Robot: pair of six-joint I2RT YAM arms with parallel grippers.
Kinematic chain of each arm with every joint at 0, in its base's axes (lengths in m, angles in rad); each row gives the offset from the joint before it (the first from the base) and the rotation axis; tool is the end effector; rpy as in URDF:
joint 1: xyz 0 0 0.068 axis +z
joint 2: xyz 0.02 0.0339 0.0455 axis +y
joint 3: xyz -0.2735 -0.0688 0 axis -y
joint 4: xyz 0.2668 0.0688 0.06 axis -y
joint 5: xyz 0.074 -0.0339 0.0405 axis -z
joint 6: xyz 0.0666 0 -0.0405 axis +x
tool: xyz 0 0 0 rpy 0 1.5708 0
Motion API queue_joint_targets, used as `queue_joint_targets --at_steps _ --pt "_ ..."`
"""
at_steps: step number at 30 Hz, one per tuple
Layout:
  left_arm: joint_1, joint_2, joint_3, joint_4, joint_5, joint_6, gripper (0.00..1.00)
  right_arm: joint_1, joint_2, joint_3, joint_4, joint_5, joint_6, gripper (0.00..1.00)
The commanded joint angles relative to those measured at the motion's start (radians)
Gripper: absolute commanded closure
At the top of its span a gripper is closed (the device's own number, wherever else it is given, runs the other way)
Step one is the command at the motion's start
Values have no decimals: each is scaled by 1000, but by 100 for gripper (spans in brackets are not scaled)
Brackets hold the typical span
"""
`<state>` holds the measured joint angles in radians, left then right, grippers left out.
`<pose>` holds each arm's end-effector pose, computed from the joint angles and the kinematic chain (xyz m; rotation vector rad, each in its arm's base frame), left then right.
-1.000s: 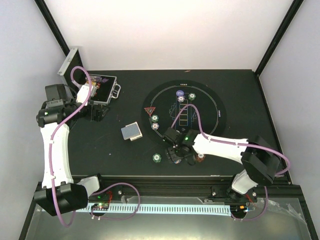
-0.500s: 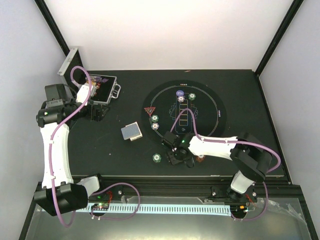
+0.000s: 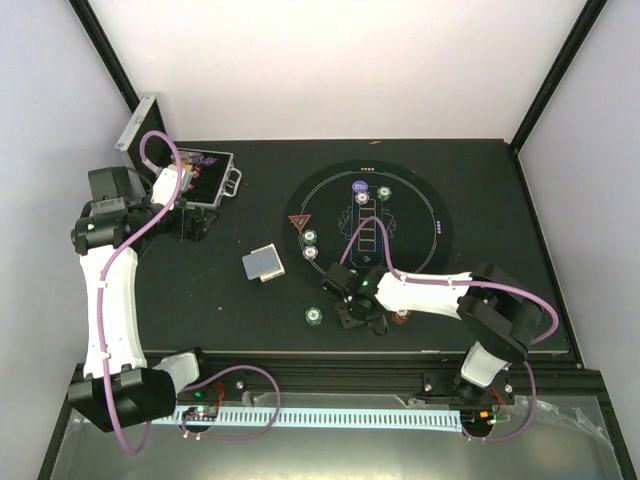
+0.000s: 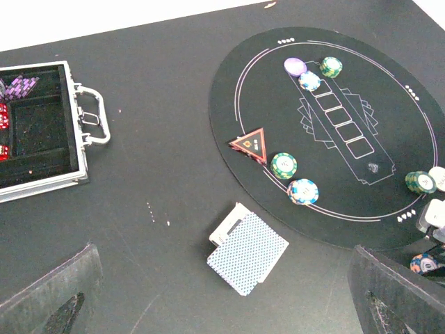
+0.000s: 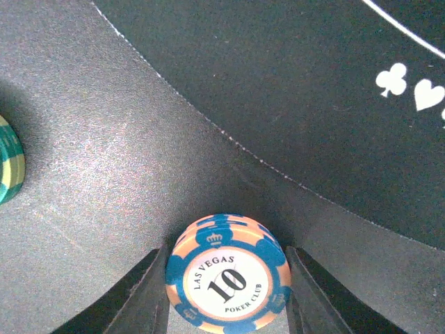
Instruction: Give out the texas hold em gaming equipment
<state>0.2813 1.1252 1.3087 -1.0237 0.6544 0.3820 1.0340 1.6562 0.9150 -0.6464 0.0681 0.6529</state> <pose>0.2400 0.0272 0.3735 0.3994 2.2021 -0.4358 0.1605 0.2608 0.1120 -0.5527 2.9141 0.1363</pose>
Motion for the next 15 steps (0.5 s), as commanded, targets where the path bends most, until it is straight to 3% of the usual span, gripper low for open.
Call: queue_joint_targets --at_steps 1,7,15 --pt "6 -21 37 -5 1 -3 1 8 0 0 -15 30 3 59" --pt "6 -21 36 -7 1 0 1 9 -10 17 -39 31 -1 46" --pt "6 -20 31 -6 8 -2 1 11 -30 40 -62 41 -6 49"
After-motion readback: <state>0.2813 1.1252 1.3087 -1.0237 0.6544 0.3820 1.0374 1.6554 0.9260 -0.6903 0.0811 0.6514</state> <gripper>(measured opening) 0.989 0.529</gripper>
